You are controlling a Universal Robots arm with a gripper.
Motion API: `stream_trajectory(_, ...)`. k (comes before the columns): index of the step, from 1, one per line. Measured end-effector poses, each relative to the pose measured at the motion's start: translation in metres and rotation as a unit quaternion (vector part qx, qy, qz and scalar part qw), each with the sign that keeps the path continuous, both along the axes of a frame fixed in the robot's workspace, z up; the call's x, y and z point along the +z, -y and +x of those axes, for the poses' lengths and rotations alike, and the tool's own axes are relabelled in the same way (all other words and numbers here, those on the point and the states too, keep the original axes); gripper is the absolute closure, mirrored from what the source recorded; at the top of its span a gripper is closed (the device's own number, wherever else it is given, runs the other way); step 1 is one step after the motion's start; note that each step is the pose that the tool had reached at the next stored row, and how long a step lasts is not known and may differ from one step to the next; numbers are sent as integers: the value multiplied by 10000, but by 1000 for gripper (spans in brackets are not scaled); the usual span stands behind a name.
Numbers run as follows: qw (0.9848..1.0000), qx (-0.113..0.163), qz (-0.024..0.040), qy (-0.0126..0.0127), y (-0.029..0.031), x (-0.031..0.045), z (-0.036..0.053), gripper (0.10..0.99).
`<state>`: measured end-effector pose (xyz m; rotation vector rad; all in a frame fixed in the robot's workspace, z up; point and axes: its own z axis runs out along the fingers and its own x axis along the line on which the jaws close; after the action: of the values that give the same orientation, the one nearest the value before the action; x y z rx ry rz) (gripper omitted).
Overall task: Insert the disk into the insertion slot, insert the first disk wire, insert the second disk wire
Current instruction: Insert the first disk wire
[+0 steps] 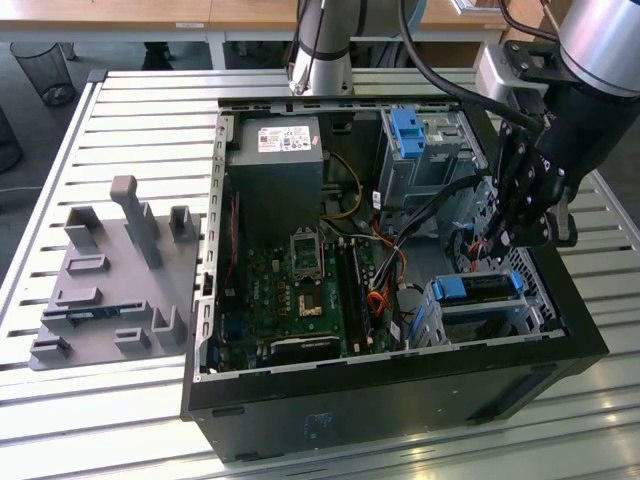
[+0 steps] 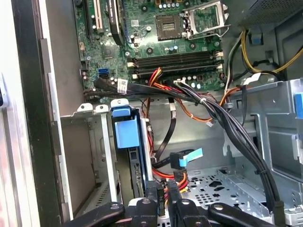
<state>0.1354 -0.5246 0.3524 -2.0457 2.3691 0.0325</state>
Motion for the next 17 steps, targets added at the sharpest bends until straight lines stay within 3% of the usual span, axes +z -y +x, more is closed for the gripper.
stream_trajectory(7, 9999, -3, -134, 1, 0, -34, 18, 851)
stream_trajectory(10, 9999, -3, -153, 1, -1, -43, 32, 851)
stream_trajectory(12, 9999, -3, -154, 1, -1, -45, 37, 922)
stream_trajectory(14, 9999, 5, -153, 1, -2, -47, 38, 922)
stream_trajectory(17, 9997, 203, -152, 4, -2, -51, 39, 922)
